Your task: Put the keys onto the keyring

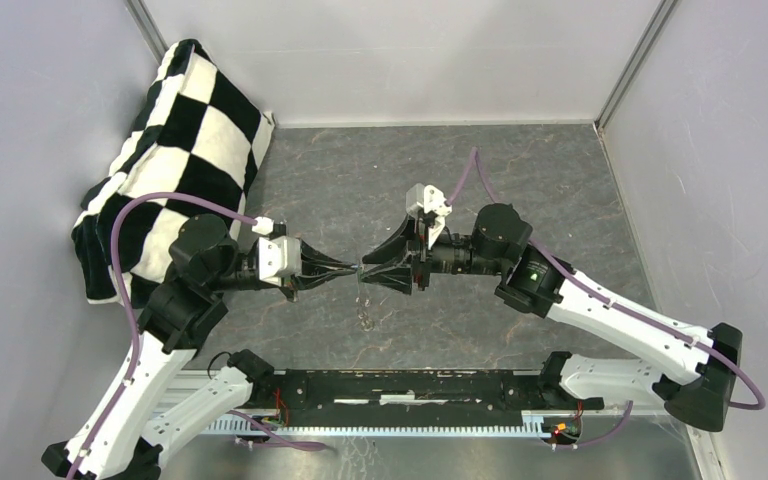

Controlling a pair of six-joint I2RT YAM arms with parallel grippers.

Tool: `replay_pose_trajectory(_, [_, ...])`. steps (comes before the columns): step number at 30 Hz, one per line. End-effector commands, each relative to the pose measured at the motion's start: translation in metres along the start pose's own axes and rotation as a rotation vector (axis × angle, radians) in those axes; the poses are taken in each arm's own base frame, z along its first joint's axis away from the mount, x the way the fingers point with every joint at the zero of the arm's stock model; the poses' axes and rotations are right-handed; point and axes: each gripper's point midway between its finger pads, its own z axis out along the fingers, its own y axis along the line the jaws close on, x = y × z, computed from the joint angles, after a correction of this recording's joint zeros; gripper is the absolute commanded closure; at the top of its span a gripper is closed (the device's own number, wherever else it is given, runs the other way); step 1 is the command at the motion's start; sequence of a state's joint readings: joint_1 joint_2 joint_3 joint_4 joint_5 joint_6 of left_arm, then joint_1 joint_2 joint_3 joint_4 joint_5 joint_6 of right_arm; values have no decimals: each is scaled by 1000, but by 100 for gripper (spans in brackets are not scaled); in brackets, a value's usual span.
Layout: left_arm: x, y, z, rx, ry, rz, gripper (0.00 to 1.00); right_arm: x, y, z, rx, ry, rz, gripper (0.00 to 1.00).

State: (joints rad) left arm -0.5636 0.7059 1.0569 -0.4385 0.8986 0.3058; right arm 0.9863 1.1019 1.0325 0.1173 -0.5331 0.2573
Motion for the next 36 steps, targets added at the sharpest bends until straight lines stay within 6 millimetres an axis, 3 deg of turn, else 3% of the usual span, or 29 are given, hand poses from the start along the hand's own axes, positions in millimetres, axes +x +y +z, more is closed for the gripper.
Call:
replay_pose_trajectory(1, [-17,1,-2,-7,-44,42,98,-9,-3,1,12,6,-33,64])
replay_pose_trajectory(5, [-16,1,-2,-7,-42,44,98,-11,-6,-5,47,21,-58,84])
replay_pose_trajectory(10, [-16,1,-1,-5,-41,43,98,-9,-8,-14,79,52,-80,97])
replay_pose_trajectory(16, [-16,2,0,-3,-41,46,98,6,-6,-15,58,95,-68,99])
replay_pose_trajectory(24, [-16,2,1,4,-40,44,98,22,16,-6,-92,170,-39,99])
replay_pose_trajectory(26, [-16,2,1,5,-41,44,98,21,19,-7,-111,184,-50,92])
replay_pose_trajectory(28, [-16,2,1,6,-38,46,98,11,15,-9,-78,191,-88,76])
replay_pose_trajectory(32, [-14,0,0,13,-35,48,98,-30,5,-20,37,109,-185,50])
replay_pose_trajectory(36, [-14,-1,0,19,-36,43,98,-51,10,-21,27,40,-225,41])
